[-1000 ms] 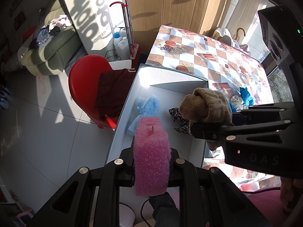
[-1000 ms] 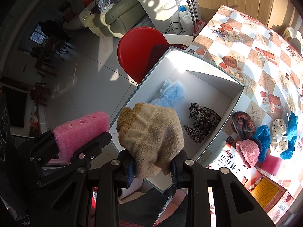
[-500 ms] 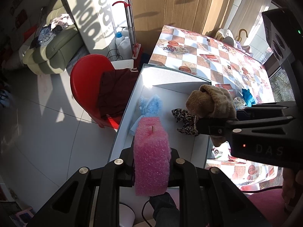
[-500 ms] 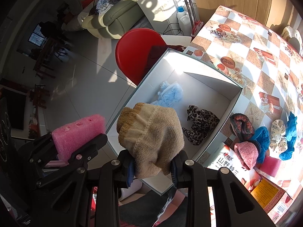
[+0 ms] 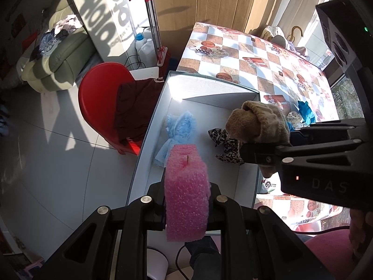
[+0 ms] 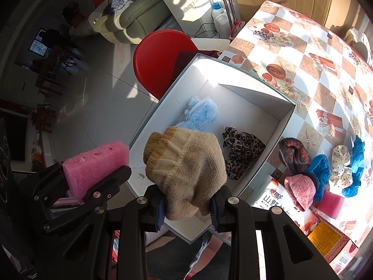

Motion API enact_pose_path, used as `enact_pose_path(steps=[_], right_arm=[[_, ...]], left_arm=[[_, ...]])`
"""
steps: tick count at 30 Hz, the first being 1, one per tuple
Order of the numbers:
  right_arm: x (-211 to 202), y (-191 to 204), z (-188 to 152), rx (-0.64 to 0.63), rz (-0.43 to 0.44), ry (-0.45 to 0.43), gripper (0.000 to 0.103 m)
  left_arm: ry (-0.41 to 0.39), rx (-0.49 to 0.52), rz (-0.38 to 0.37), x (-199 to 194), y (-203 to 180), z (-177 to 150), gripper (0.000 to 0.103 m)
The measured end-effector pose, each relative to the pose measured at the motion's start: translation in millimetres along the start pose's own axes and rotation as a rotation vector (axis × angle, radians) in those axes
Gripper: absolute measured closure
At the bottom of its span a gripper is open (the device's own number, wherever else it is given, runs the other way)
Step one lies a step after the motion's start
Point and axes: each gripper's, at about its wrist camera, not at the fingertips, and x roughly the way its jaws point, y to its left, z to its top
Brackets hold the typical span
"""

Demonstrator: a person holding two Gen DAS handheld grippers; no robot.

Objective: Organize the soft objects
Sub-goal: 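Carry the pink sponge and beige sock over the white box with both tools, then open both tools to drop the pink sponge and beige sock into the box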

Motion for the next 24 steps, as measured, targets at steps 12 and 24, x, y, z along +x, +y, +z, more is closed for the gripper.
enact_pose_path(steps=[12, 24], right_arm=[[2.6, -1.4, 6.9, -0.002, 0.005, 0.012, 0.005], [-0.6, -10.1, -0.4, 0.037, -0.012, 0.013, 0.000]], left_arm=[[-0.028, -0.008, 0.007, -1.8, -0.9, 3.7, 0.000], [-0.041, -0.056, -0.061, 2.1, 18.3, -4.8, 0.000]])
